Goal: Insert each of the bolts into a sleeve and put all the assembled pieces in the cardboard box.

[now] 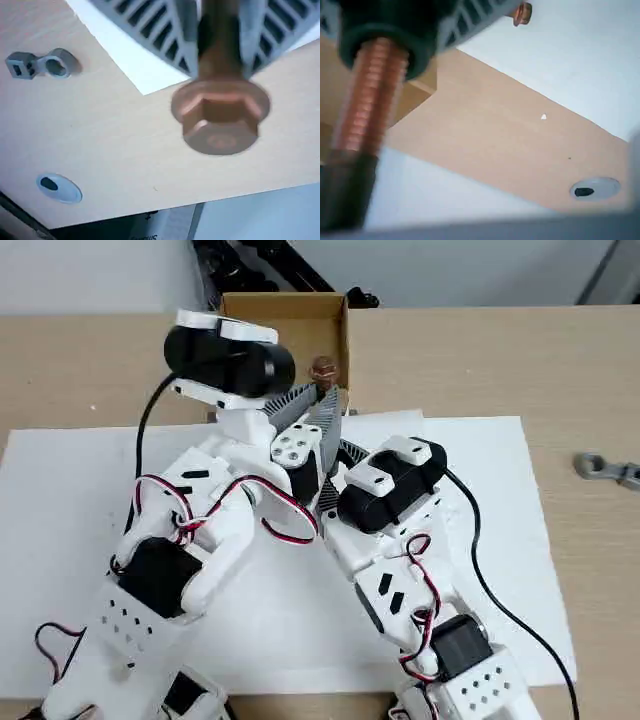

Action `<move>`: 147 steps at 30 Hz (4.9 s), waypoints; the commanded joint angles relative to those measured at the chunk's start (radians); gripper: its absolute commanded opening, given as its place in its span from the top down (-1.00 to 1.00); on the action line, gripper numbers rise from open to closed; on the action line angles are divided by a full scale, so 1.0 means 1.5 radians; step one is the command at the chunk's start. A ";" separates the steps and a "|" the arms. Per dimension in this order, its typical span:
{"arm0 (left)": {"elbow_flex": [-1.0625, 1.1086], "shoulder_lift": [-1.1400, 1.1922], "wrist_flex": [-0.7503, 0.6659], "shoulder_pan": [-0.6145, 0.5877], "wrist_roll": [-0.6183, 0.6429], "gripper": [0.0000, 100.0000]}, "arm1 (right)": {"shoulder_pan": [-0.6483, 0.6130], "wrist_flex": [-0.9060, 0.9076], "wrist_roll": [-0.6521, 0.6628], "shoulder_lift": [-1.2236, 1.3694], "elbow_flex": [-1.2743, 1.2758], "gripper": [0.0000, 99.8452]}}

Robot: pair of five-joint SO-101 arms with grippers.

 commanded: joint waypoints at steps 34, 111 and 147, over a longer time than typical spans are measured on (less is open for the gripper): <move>-0.043 -0.005 0.187 0.008 -0.106 0.68 | -0.009 -0.012 -0.051 0.187 -0.184 0.99; 0.178 -0.049 0.323 -0.476 -0.301 0.79 | 0.150 0.290 -0.108 1.289 -1.258 0.84; -0.408 0.654 0.562 -0.336 -0.358 0.77 | 0.202 0.870 -0.056 0.780 -1.073 0.98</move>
